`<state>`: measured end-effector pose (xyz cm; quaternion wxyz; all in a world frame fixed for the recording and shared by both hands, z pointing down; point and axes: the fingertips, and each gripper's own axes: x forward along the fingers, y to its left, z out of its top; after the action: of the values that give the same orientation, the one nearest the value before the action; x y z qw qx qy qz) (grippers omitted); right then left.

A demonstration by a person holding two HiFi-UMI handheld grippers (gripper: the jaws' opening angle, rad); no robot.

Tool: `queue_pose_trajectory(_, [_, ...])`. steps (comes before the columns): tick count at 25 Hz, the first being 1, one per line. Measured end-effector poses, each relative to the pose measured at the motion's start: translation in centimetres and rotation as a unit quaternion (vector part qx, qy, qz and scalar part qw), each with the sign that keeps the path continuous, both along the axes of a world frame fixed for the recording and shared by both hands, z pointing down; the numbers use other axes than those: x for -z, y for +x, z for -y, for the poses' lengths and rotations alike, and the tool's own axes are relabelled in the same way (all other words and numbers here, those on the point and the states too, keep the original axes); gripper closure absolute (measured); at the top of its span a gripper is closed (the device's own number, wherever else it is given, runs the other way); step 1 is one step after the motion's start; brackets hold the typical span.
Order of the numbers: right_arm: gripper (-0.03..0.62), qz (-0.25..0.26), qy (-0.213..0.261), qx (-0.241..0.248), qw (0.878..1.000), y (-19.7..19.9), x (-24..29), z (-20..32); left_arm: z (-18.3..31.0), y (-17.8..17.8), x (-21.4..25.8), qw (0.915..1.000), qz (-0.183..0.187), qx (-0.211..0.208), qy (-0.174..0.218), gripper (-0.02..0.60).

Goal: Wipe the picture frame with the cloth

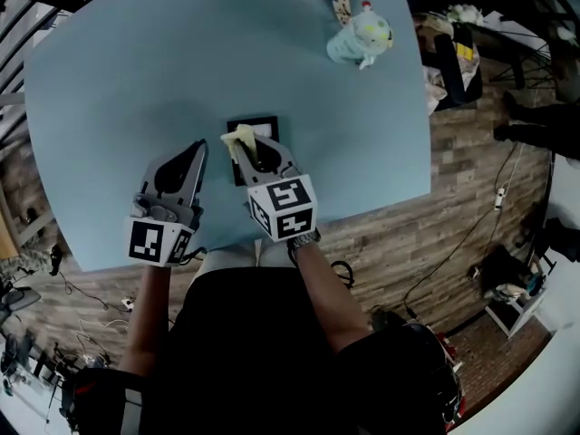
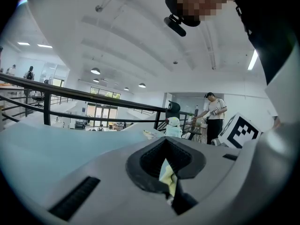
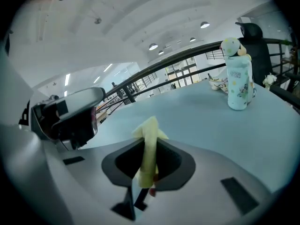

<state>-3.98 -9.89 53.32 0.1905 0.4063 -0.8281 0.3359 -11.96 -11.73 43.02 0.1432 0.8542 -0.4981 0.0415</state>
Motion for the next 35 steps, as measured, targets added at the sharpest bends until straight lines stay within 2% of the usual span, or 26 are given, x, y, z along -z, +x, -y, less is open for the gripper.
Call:
queue_pose_trajectory(8, [0.537, -0.017, -0.040, 0.020, 0.999, -1.6, -4.0, 0.3, 0.3, 0.2, -0.6, 1.0000, -0.006, -0.002, -0.004, 0.584])
queue_pose_trajectory(12, [0.537, -0.008, -0.056, 0.034, 0.998, -2.9, -4.4, 0.4, 0.2, 0.2, 0.0, 0.9999, -0.016, 0.002, -0.001, 0.584])
queue_pose_trajectory(19, [0.537, 0.005, -0.095, 0.055, 0.994, -4.0, -6.2, 0.7, 0.4, -0.5, -0.3, 0.9996, -0.011, 0.025, -0.011, 0.584])
queue_pose_trajectory(22, [0.537, -0.001, -0.106, 0.057, 0.993, -3.7, -7.0, 0.7, 0.3, -1.2, -0.7, 0.9991, -0.002, 0.038, -0.020, 0.584])
queue_pose_trajectory(28, [0.537, -0.005, -0.115, 0.045, 0.992, -2.2, -7.7, 1.4, 0.6, -1.4, -0.7, 0.9982, -0.010, 0.053, -0.025, 0.584])
queue_pose_trajectory(35, [0.537, -0.010, -0.117, 0.033, 0.993, -0.4, -8.0, 2.0, 0.9, -0.5, -1.1, 0.9987, -0.006, 0.043, -0.025, 0.584])
